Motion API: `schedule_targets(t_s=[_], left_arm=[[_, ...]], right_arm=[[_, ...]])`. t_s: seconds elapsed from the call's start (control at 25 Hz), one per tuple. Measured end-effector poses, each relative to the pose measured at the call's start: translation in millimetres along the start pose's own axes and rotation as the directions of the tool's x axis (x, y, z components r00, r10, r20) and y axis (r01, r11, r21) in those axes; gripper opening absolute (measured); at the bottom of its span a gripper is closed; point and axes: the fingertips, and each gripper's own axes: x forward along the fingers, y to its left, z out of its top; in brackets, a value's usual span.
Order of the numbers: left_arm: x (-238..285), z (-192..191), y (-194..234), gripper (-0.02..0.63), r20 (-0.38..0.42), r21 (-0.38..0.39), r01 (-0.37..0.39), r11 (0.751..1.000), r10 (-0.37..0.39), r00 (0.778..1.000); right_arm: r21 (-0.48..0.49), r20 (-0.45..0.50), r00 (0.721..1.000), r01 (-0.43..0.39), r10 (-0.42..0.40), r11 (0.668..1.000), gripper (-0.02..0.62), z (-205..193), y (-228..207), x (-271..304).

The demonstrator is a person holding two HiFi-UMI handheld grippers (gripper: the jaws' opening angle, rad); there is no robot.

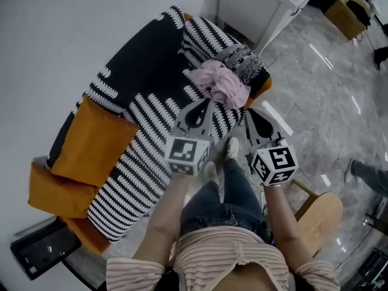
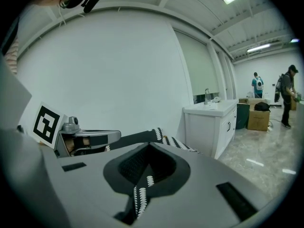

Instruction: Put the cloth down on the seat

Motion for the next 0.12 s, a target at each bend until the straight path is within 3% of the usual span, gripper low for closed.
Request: schedule_targets(t_s=[0.12], left_arm=[[-36,7,-3,0.012,0.015,0.015,-0.008,1.0,0.007,1.0]], right_arm=[[-0.008,0.03,1.0,-0.001,0.002,1.0,0.008,7,27,-27]])
